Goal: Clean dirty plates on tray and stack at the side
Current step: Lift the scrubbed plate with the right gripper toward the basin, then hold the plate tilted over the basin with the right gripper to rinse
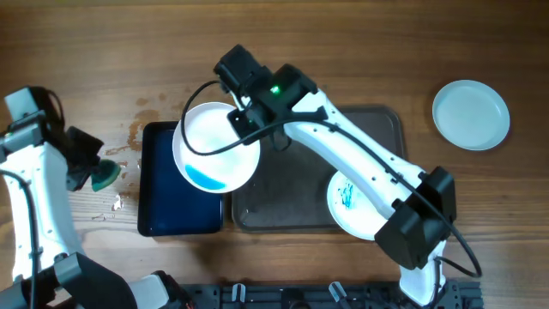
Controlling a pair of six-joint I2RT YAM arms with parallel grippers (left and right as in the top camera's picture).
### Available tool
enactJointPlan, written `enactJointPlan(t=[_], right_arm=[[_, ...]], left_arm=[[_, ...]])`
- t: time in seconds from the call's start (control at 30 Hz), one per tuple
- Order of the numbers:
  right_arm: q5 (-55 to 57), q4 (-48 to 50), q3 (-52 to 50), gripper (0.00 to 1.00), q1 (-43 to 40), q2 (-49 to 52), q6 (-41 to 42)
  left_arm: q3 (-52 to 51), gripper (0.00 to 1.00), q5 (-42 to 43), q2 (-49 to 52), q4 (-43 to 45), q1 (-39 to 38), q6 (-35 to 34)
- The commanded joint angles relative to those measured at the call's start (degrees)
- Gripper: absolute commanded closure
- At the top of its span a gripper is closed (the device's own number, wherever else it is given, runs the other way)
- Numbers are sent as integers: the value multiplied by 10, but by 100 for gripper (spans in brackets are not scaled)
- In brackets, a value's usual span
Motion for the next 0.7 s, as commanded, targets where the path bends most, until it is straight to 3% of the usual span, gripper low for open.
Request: enactJointPlan(t=[0.0,0.47,0.67], right_arm=[[69,15,18,95,24,7,-10],[289,95,18,95,120,7,-42],[413,154,18,95,163,7,-146]], left_arm=[[12,96,51,-12,0,28,22],[12,96,50,-12,0,29,27],[12,96,50,-12,4,29,28]])
